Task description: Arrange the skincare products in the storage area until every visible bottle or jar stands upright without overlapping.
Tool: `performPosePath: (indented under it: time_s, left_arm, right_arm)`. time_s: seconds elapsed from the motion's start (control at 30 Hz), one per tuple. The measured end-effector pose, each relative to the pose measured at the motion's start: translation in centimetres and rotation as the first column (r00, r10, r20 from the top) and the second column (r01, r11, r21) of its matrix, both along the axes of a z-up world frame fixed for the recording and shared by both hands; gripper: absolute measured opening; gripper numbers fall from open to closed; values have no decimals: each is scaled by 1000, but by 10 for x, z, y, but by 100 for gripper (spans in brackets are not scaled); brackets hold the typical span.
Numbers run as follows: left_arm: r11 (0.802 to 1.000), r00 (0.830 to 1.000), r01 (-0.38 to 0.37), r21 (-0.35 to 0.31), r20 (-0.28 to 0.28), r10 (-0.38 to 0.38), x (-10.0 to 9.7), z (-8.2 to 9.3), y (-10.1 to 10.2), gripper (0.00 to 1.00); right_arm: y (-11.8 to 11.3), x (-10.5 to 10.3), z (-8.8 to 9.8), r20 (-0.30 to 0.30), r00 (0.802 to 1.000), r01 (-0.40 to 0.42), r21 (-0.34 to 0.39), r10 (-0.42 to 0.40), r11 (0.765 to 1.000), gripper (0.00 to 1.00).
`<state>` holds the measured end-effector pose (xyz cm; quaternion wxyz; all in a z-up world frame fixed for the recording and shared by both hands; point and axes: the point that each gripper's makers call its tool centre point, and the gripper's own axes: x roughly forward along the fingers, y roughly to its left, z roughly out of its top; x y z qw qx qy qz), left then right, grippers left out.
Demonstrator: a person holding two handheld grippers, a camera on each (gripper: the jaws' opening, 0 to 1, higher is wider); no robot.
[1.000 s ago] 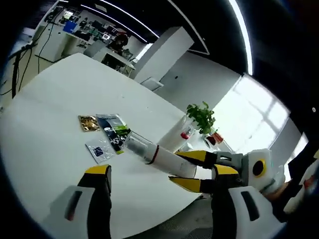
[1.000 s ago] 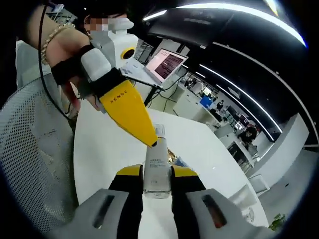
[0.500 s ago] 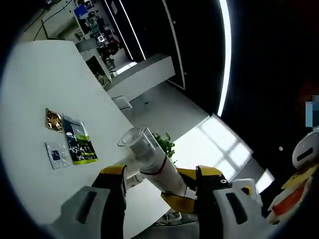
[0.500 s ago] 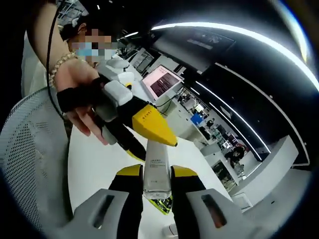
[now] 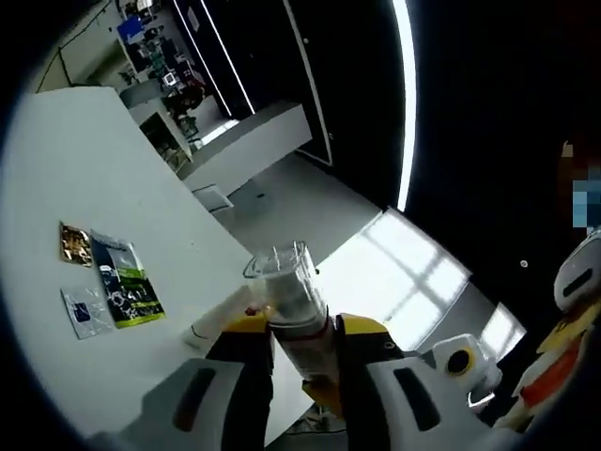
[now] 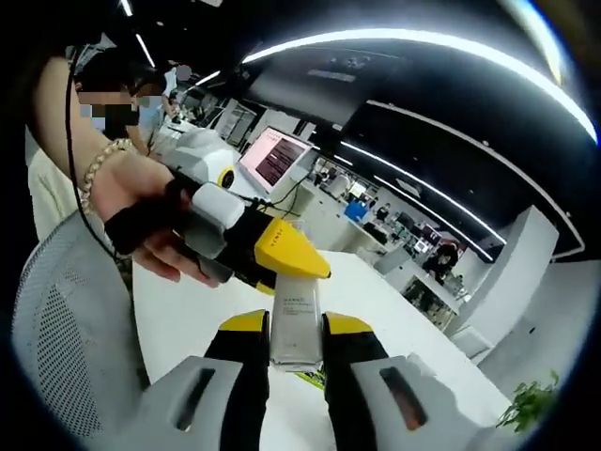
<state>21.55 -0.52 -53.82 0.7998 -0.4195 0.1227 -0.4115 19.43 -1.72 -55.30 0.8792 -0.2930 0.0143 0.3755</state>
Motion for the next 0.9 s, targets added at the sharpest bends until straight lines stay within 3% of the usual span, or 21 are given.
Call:
performPosePath:
  time_s: [0.13, 0.23, 0.3, 0.33, 0.4, 0.47, 0.53, 0.57, 0.67, 0.77, 0.87, 0.9]
  left_arm:
    - [993, 997, 38, 109, 57, -45, 0, 10, -11, 19]
    - [978, 987, 94, 187, 109, -115, -3, 17, -19, 18]
    - [959, 977, 116, 257, 142, -157, -3, 18, -22, 17]
    - [948, 970, 130, 292, 161, -183, -3, 19, -23, 17]
    - [920, 942, 195, 341, 196, -272, -9, 24, -27, 17]
    - [899, 913, 252, 359, 219, -344, -16, 31, -28, 16]
    - [882, 887, 299, 365, 235, -398, -20, 36, -27, 16]
    - [873, 873, 330, 360, 236, -427, -24, 39, -27, 16]
    - [843, 822, 403, 355, 265, -504, -35, 49, -28, 16]
    - [803, 766, 460, 380, 286, -575, -44, 55, -31, 16]
    - [775, 707, 519, 361, 328, -627, -52, 64, -34, 16]
    - [766, 691, 531, 362, 338, -639, -55, 66, -35, 16]
  right_arm:
    - [-4, -1, 0, -90, 996, 21, 101, -11, 995, 21]
    - [-4, -2, -6, -205, 978, 10, 201, 32, 980, 24]
    - [-6, -2, -7, -242, 969, 17, 227, 40, 974, 25]
    - [-3, -10, -6, -251, 964, -33, 222, 90, 975, 27]
    - [-2, -14, -1, -267, 955, -52, 285, 131, 957, 28]
    - [0, -21, 6, -311, 930, -71, 377, 198, 924, 27]
    - [-1, -23, 13, -303, 925, -92, 409, 229, 908, 26]
    - [1, -28, 16, -325, 904, -116, 442, 279, 889, 26]
    - [5, -33, 24, -333, 880, -155, 475, 340, 866, 30]
    - [7, -35, 33, -364, 836, -168, 542, 411, 823, 31]
    - [10, -41, 40, -347, 814, -236, 534, 465, 812, 29]
    - [12, -45, 44, -352, 797, -249, 549, 490, 798, 28]
